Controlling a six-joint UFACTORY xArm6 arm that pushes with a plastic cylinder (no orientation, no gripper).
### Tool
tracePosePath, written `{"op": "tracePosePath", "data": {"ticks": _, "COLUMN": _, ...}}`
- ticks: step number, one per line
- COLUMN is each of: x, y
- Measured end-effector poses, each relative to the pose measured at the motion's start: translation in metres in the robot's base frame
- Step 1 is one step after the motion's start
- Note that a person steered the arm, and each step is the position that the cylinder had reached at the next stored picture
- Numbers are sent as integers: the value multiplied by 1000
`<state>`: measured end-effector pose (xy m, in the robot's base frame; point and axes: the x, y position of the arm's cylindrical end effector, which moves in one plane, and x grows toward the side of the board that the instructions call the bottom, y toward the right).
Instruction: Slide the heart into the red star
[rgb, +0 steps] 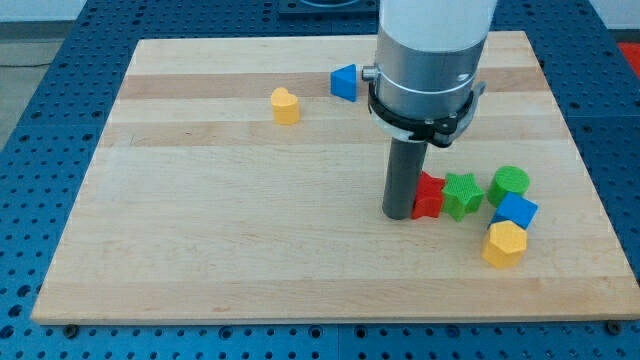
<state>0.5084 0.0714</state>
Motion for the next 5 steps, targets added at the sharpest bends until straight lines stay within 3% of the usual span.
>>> {"op": "tracePosePath", "data": {"ticks": 1, "x": 0, "y": -2}}
{"op": "tracePosePath", "data": {"ticks": 2, "x": -15, "y": -84}}
{"op": "tracePosePath", "data": {"ticks": 3, "x": -60, "y": -157}}
{"op": "tracePosePath", "data": {"ticks": 5, "x": -172, "y": -188}}
